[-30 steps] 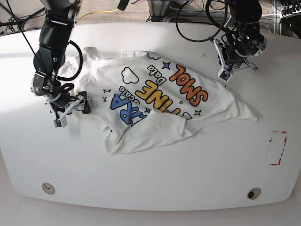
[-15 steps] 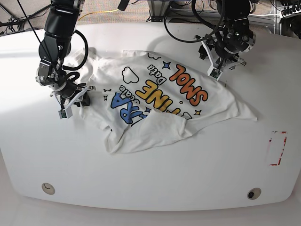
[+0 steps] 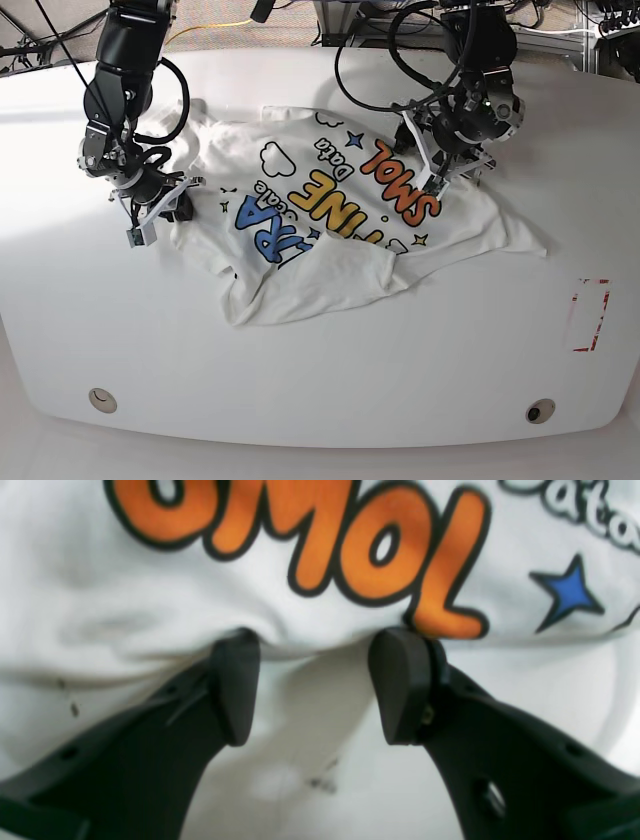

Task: Fold the T-shirt properly
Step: 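Release and regrasp the shirt at new edge points with both grippers, then lift and stretch the shirt between both grippers, twisting it lengthwise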

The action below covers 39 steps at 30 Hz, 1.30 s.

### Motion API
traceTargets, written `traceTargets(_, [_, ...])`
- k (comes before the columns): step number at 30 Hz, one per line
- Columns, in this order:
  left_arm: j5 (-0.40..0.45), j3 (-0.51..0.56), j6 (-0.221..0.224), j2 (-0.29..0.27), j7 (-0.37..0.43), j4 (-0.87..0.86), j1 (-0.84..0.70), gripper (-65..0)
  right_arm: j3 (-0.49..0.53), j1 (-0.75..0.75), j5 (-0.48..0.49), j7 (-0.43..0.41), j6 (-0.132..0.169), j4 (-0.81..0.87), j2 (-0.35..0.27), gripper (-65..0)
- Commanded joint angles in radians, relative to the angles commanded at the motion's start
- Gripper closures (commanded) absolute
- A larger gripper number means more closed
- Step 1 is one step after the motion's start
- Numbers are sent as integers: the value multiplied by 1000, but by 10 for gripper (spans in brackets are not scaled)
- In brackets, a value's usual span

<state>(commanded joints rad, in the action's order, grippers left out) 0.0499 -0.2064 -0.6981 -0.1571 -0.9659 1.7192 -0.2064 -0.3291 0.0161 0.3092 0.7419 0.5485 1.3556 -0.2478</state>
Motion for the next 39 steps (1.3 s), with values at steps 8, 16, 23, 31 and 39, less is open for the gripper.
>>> traceTargets(8, [-167, -3, 0, 0, -2, -81, 46, -278, 0, -6, -2, 0, 0, 2, 5, -84])
traceTargets(16, [-178, -5, 0, 0, 2, -129, 69, 0, 0, -6, 0, 0, 0, 2, 5, -81])
traceTargets(23, [-176, 0, 0, 23, -6, 92, 68, 0, -2, -46, 2, 84, 0, 226, 20, -79])
traceTargets(31, [-180, -34, 0, 121, -64, 207, 133, 0, -2, -31, -2, 176, 0, 476, 58, -79])
traceTargets(39, [-180, -104, 0, 239, -132, 221, 308, 0, -2, 52, 2, 176, 2, 479, 48, -79])
